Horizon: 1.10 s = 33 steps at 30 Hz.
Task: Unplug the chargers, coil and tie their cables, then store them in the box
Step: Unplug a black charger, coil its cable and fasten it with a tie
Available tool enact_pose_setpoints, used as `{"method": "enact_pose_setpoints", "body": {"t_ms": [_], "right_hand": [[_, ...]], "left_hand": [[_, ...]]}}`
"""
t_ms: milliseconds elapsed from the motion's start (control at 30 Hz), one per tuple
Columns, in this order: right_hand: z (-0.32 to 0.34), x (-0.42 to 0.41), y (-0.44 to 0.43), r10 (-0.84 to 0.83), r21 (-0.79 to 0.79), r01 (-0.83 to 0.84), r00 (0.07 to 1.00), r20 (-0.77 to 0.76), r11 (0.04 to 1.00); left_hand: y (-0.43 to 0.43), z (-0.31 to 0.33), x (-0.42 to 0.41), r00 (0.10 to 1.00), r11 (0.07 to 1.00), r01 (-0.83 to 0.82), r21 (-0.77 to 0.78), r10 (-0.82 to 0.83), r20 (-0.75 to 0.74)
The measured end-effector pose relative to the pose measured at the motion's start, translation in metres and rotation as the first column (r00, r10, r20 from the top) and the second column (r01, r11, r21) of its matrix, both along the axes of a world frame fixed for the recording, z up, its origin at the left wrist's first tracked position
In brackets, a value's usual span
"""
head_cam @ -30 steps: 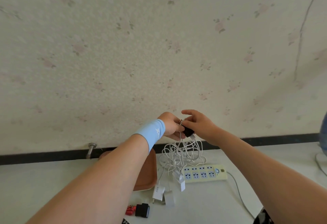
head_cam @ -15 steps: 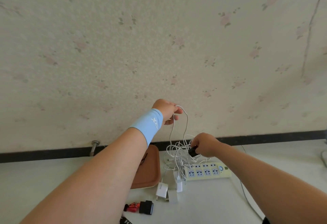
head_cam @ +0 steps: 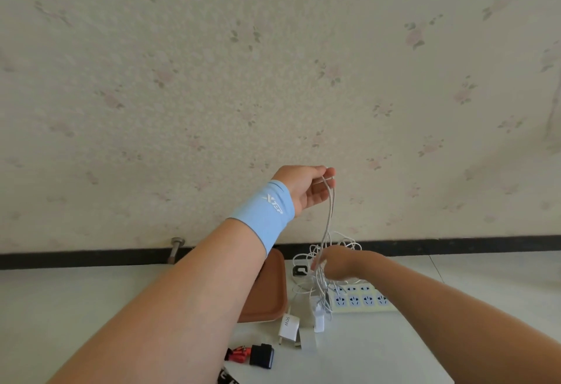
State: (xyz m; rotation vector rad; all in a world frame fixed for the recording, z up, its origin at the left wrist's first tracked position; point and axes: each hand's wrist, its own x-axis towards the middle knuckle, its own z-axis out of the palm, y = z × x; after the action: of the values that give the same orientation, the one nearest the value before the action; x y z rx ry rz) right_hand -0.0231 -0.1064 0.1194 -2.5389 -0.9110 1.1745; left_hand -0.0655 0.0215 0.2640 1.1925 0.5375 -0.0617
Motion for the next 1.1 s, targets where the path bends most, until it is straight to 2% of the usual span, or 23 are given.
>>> {"method": "enact_pose_setpoints", "body": {"t_ms": [100, 167, 267, 333, 400, 467, 567, 633, 700, 767, 800, 867, 933, 1000, 1100], "right_hand": [[0.027, 0.004, 0.008, -0.012, 0.052, 0.011, 1.0, 0.013, 0.999], [0.042, 0.016, 0.011, -0.132, 0.084, 0.129, 0.991, 0.036, 0.988], [0.072, 0.026, 0.003, -0.332, 0.154, 0.303, 0.917, 0.221, 0.94], [0.089, 0.023, -0.006, -0.391, 0.29, 0.31, 0.874, 0.287, 0.905], [0.103, 0.019, -0.009, -0.333, 0.388, 0.234, 0.919, 0.212, 0.891], [0.111, 0.015, -0.007, -0.333, 0.417, 0.24, 0.928, 0.167, 0.877], [0.13, 0.009, -0.004, -0.484, 0.482, 0.371, 0.865, 0.132, 0.794], [0.145, 0.001, -0.006, -0.588, 0.483, 0.485, 0.805, 0.079, 0.729], [0.158, -0.008, -0.009, -0.61, 0.443, 0.625, 0.768, -0.198, 0.643], [0.172, -0.019, -0.011, -0.457, 0.403, 0.712, 0.689, -0.563, 0.576], [0.18, -0.023, -0.01, -0.352, 0.413, 0.743, 0.633, -0.689, 0.527], [0.197, -0.031, -0.008, -0.213, 0.46, 0.795, 0.567, -0.796, 0.396], [0.214, -0.038, -0.008, -0.225, 0.522, 0.796, 0.593, -0.773, 0.304], [0.224, -0.045, -0.012, -0.302, 0.585, 0.754, 0.657, -0.691, 0.3], [0.237, -0.051, -0.024, -0.265, 0.612, 0.729, 0.683, -0.681, 0.306]], "left_hand": [[0.007, 0.003, -0.005, 1.0, 0.999, -0.021, 0.036, 0.02, 0.015], [0.011, 0.004, -0.008, 1.0, 0.991, -0.002, 0.131, 0.0, 0.018], [0.014, 0.005, -0.012, 0.999, 0.955, 0.022, 0.296, -0.034, 0.038], [0.015, 0.006, -0.02, 0.993, 0.937, 0.054, 0.346, -0.087, 0.081], [0.017, 0.006, -0.03, 0.981, 0.939, 0.093, 0.33, -0.144, 0.133], [0.022, 0.01, -0.039, 0.974, 0.947, 0.073, 0.312, -0.135, 0.184], [0.029, 0.022, -0.047, 0.97, 0.965, -0.064, 0.254, 0.0, 0.245], [0.027, 0.034, -0.053, 0.952, 0.98, -0.134, 0.15, 0.085, 0.295], [0.023, 0.046, -0.058, 0.923, 0.985, -0.173, 0.026, 0.153, 0.352], [0.017, 0.057, -0.064, 0.893, 0.985, -0.162, -0.056, 0.17, 0.416], [0.013, 0.063, -0.068, 0.885, 0.988, -0.133, -0.075, 0.153, 0.441], [0.003, 0.072, -0.077, 0.886, 0.999, -0.051, -0.012, 0.051, 0.461], [-0.008, 0.078, -0.085, 0.894, 0.992, 0.021, 0.122, -0.073, 0.441], [-0.014, 0.081, -0.092, 0.902, 0.971, 0.059, 0.233, -0.152, 0.404], [-0.01, 0.088, -0.103, 0.916, 0.915, 0.131, 0.381, -0.259, 0.307]]}}
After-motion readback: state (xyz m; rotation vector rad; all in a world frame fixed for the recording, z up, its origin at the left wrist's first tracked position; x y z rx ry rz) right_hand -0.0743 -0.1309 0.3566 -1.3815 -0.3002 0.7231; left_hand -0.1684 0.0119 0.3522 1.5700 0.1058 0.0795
